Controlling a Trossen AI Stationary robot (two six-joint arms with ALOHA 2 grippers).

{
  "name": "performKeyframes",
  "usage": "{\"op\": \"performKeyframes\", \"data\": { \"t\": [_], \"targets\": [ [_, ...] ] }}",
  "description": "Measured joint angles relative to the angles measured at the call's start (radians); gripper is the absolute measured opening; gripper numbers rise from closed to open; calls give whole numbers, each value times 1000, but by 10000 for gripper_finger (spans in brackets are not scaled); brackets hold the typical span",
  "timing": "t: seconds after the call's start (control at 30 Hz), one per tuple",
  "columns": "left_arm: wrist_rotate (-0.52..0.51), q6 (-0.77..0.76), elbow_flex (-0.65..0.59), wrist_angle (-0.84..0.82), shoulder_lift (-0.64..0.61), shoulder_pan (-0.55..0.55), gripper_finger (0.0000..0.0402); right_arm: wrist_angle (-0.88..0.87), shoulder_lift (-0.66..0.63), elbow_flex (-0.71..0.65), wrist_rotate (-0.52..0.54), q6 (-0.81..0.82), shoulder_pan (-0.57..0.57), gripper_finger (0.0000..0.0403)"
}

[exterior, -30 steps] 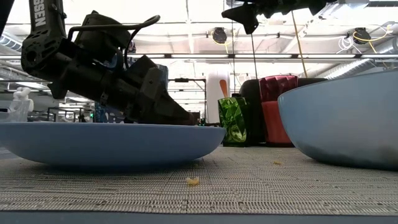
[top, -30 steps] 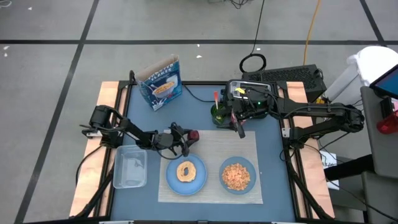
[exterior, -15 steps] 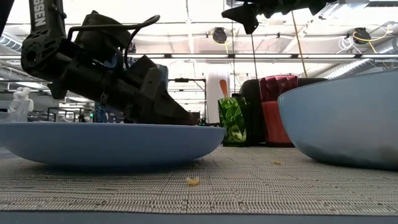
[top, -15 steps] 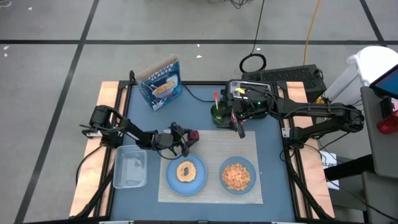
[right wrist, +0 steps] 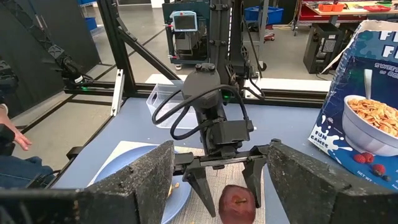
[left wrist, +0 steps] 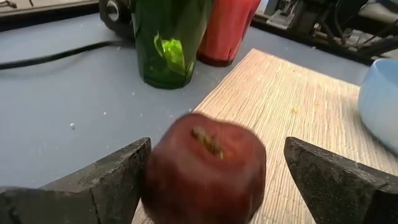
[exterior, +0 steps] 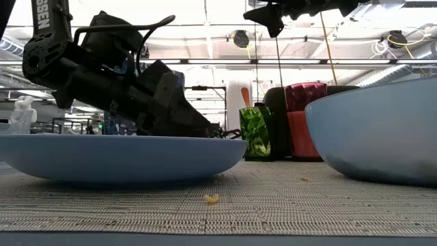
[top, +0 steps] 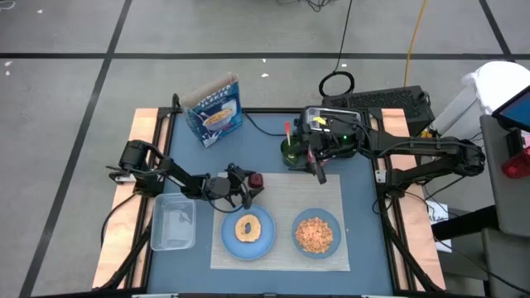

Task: Arrange a breakfast setting
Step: Put the red apple on the gray placemat, then put the orange spoon on the gray placemat

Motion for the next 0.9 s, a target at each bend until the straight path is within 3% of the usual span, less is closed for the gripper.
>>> {"op": "performKeyframes", "data": {
  "t": [0.53,0.9],
  "targets": [
    [-5,89,0,128,0,7,372,0,0,0,0,0,0,247],
    [-4,88,0,314,0,17,372,0,0,0,0,0,0,247]
  ]
}}
